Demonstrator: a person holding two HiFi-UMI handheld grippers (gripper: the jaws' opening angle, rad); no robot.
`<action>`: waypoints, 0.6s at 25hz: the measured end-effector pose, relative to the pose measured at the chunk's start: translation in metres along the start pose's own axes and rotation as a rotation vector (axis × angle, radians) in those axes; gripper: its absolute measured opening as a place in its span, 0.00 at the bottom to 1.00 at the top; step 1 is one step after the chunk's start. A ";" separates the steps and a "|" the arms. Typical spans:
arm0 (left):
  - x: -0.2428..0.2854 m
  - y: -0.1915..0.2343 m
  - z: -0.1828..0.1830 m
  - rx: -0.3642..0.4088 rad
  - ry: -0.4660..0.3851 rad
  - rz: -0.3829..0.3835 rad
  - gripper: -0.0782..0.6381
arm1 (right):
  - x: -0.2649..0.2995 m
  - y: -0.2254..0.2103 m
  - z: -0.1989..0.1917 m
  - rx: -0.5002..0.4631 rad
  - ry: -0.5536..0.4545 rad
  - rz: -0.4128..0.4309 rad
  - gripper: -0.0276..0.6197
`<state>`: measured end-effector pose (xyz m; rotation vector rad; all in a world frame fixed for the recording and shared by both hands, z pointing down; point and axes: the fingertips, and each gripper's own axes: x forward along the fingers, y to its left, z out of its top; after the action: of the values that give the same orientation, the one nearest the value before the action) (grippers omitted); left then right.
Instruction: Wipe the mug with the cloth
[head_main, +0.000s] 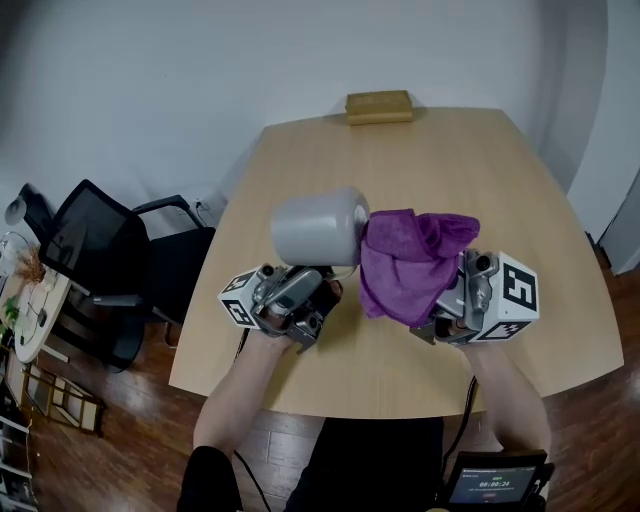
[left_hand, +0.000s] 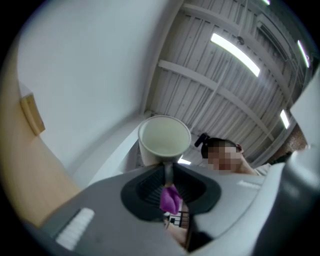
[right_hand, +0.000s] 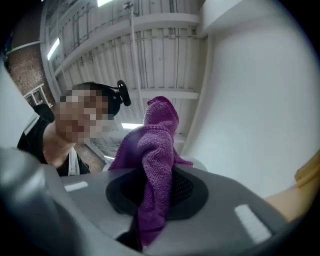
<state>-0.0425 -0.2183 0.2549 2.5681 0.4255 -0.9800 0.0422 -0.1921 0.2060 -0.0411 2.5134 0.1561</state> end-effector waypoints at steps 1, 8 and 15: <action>0.000 -0.002 0.001 -0.003 -0.005 -0.009 0.22 | 0.000 -0.005 -0.007 0.016 0.015 -0.018 0.14; -0.002 -0.001 -0.004 0.024 0.039 0.005 0.22 | -0.036 -0.074 -0.019 0.072 0.095 -0.342 0.14; 0.002 0.006 -0.020 -0.002 0.102 0.027 0.22 | -0.006 -0.005 0.020 -0.072 -0.034 -0.044 0.14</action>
<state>-0.0273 -0.2147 0.2686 2.6225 0.4181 -0.8420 0.0593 -0.1946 0.1926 -0.1219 2.4707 0.2280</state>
